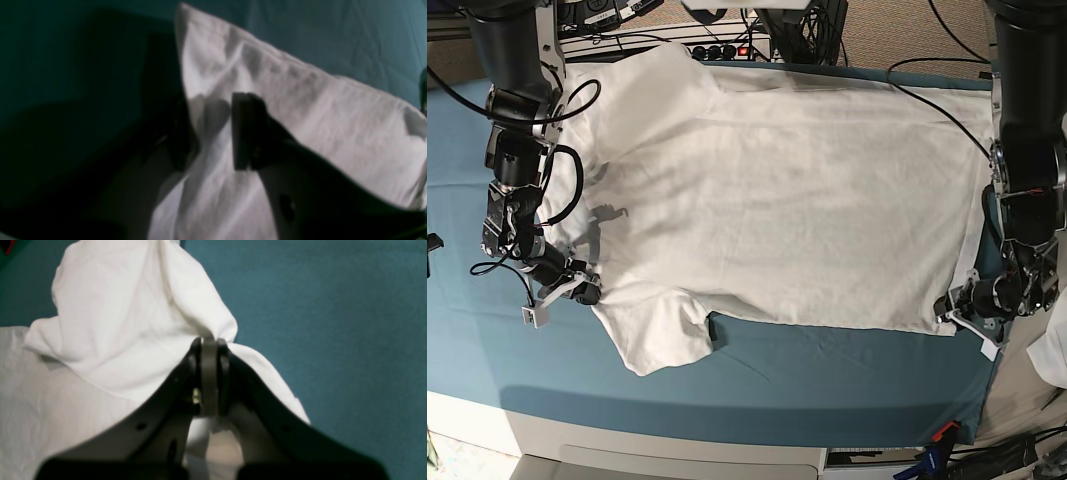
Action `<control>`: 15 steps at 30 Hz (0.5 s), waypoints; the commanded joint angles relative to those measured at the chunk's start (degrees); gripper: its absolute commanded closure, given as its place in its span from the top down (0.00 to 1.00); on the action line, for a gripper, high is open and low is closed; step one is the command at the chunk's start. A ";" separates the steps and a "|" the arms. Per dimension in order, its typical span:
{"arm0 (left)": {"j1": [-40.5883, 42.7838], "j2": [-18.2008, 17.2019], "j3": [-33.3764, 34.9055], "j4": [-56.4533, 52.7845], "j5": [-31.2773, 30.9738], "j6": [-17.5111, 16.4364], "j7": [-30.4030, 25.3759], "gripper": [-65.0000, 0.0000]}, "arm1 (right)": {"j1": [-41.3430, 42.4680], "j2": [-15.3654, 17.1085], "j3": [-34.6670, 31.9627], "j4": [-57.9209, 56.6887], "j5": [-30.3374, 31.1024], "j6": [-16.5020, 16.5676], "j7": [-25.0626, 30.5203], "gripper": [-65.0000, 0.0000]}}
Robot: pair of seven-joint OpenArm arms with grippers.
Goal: Fold the T-shirt properly
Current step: 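Grasp the long edge with both grippers and fold it over lengthwise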
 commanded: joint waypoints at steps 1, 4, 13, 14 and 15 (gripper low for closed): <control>-1.60 -0.87 -0.07 0.72 -0.28 -0.24 -0.39 0.14 | 1.92 1.03 0.13 0.76 0.94 0.47 1.38 0.00; -1.62 -1.46 -0.07 0.85 -0.31 -0.20 -1.53 0.00 | 1.92 1.16 0.13 0.76 0.94 0.47 2.10 0.00; -1.60 -5.75 -0.07 4.02 -7.82 -5.70 5.53 0.00 | 1.90 3.93 0.13 3.72 1.05 0.47 1.77 0.00; -1.60 -6.45 -0.07 4.02 -10.12 -7.19 7.43 0.00 | 1.90 4.35 0.13 4.24 2.01 0.47 0.74 0.00; -1.57 -7.23 -0.07 4.02 -12.61 -8.85 9.35 0.00 | 1.88 4.79 0.13 4.74 3.80 0.47 -0.70 0.00</control>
